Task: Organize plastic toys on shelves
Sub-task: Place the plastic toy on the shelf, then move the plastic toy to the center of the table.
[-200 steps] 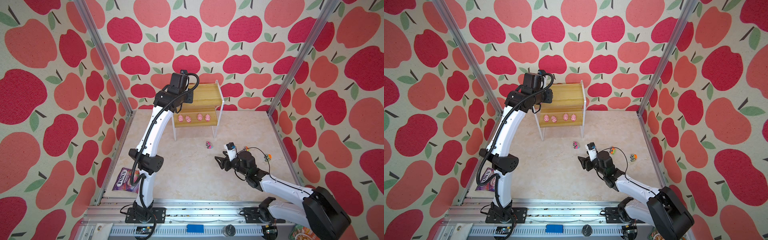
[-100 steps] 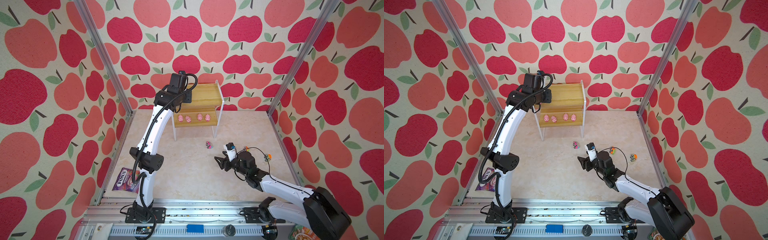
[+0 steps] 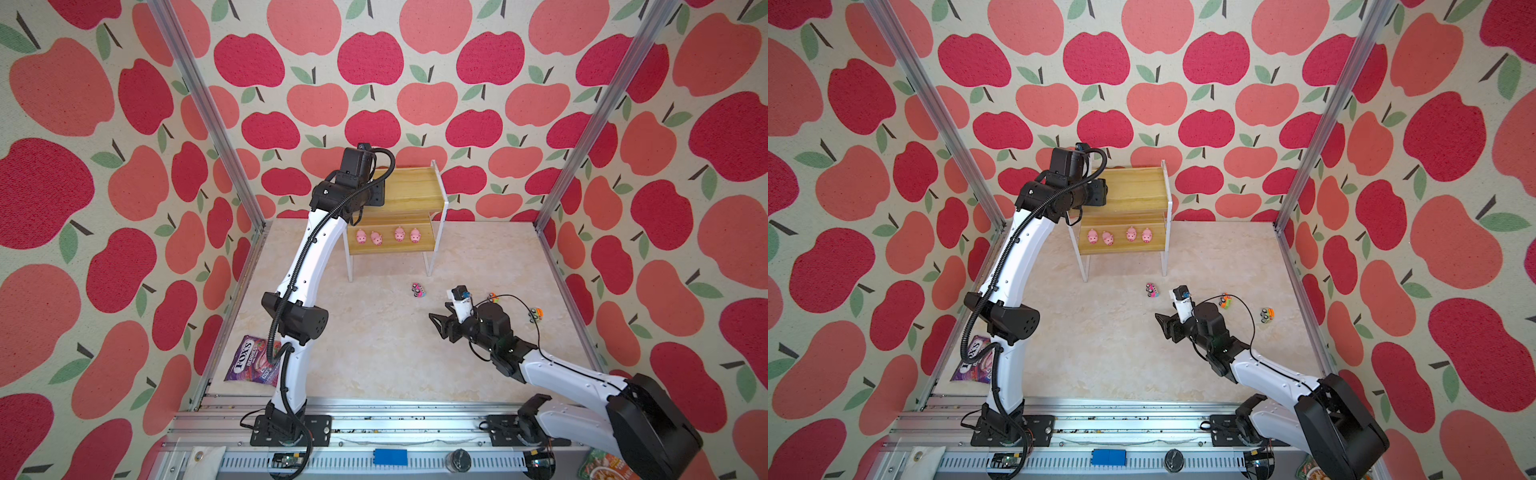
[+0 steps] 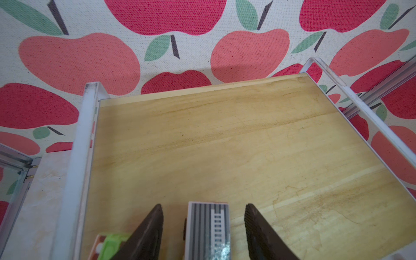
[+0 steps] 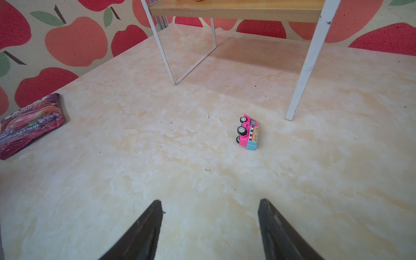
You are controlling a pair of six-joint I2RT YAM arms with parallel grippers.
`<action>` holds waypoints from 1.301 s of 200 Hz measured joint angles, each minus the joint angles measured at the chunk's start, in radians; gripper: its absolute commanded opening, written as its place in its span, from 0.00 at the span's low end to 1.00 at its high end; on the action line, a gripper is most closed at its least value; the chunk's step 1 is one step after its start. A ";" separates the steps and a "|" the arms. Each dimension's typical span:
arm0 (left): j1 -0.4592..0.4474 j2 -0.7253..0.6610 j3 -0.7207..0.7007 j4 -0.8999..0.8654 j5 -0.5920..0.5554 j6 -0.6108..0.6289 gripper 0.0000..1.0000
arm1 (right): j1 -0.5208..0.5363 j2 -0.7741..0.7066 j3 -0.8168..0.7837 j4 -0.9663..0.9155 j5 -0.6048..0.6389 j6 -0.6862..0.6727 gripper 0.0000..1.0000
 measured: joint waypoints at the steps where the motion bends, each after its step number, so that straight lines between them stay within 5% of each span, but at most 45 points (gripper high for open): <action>1: 0.000 0.000 0.000 0.000 0.000 -0.001 0.69 | 0.000 0.000 0.000 0.000 0.000 0.000 0.70; 130: 0.002 -0.010 0.015 0.161 0.156 0.031 0.91 | 0.005 0.006 0.000 0.000 0.015 -0.013 0.72; 179: 0.002 -0.138 -0.046 0.166 0.194 0.055 0.99 | 0.005 0.011 0.011 -0.008 0.046 -0.035 0.79; 211: 0.005 -0.319 -0.240 0.176 0.201 0.069 0.99 | 0.006 0.013 0.011 -0.010 0.085 -0.051 0.82; 260: 0.019 -0.734 -0.896 0.314 0.200 0.074 0.99 | 0.006 0.059 0.040 -0.023 0.117 -0.059 0.82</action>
